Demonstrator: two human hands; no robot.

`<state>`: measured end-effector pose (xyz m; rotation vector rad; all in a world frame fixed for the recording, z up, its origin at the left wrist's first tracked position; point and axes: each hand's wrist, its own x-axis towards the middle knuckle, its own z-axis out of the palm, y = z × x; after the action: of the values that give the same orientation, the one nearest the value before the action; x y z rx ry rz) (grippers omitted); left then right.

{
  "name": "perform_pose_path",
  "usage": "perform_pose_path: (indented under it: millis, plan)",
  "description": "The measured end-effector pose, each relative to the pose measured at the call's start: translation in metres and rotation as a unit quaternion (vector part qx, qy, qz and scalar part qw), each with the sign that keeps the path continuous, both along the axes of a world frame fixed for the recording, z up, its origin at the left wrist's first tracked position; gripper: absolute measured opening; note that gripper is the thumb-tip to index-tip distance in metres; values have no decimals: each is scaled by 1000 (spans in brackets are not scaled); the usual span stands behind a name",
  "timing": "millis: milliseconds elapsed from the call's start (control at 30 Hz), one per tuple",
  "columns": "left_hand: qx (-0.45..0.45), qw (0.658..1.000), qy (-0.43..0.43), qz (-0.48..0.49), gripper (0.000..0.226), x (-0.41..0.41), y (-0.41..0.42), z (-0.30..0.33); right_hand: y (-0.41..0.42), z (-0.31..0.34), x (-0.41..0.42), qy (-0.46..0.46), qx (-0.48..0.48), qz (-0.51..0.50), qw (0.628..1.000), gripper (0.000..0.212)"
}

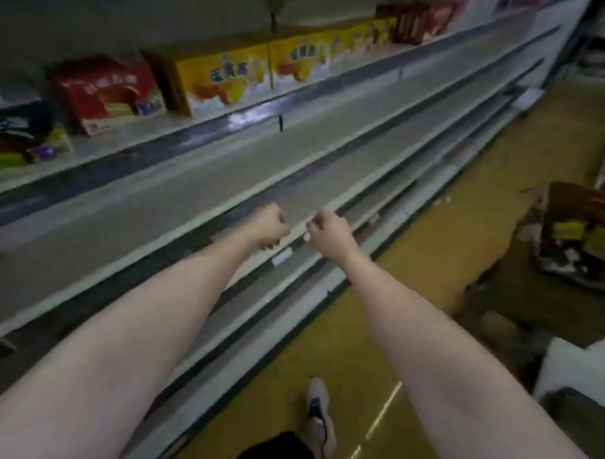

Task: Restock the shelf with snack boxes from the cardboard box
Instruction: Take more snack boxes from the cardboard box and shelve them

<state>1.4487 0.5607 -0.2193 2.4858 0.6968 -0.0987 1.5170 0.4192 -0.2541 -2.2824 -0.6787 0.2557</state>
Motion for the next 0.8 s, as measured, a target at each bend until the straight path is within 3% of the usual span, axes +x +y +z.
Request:
perform_pose_path:
  millis: [167,367,567,800]
  plan:
    - [25,987,20,-158,14,96,-83,-50,-99,-56,58,59,-17,-112,992,18]
    - [51,953,26,-299,15,218,-198,-92,-212,-90,139,74,-91,-256,960,24]
    - [25,922,29,-384,13,316,-282,-123,-304,-105,202,88,-139,-341,926,25]
    - [1,890,12,-455,10,389,-369,-134,-374,-114,241,91,-109,-423,895,18]
